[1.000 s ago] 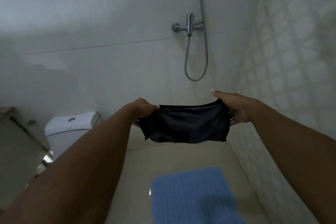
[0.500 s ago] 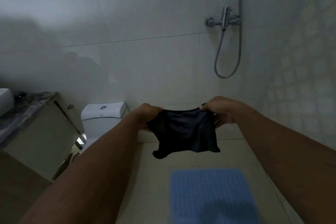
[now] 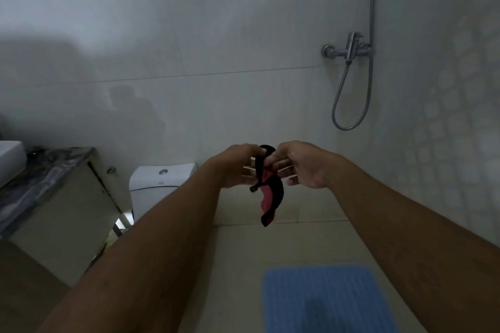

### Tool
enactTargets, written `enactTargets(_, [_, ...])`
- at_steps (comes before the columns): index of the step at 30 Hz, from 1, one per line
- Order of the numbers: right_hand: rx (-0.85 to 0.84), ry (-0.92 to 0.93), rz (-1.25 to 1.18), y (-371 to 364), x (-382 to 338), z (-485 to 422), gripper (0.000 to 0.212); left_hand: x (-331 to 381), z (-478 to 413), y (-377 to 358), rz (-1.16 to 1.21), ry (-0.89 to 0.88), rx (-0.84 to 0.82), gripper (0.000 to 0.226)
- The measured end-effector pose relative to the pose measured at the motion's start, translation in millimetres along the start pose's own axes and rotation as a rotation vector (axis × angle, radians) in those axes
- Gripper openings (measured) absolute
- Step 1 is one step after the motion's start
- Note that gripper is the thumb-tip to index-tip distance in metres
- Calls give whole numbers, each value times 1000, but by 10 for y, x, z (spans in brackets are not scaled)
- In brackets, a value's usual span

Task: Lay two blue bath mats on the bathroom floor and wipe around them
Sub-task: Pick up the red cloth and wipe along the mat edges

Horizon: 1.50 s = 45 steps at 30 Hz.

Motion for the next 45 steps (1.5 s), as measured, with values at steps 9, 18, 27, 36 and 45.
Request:
enactTargets(9, [251, 104, 16, 164, 9, -82, 25, -142, 130, 340, -180, -123, -45, 25])
enactTargets(18, [-6, 55, 19, -204, 151, -184, 10, -53, 170, 701, -349, -161, -113, 26])
enactTargets(27, [61, 352, 163, -418, -311, -159, 14, -226, 193, 907, -514, -147, 36, 22])
enactTargets(36, [129, 294, 191, -97, 91, -312, 20, -820, -88, 810, -224, -73, 25, 48])
enactTargets(45, [79, -26, -122, 18, 1139, -981, 28, -1796, -374, 366, 119, 174, 217, 44])
Point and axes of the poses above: each hand's wrist, its own z-axis away from the middle knuckle, its own y-axis out of the back of the hand, x = y × z, the point moved 7 cm from there along -z, towards the middle knuckle, and after that the axes turned 14 degrees about -z, right-handed, at the moved point
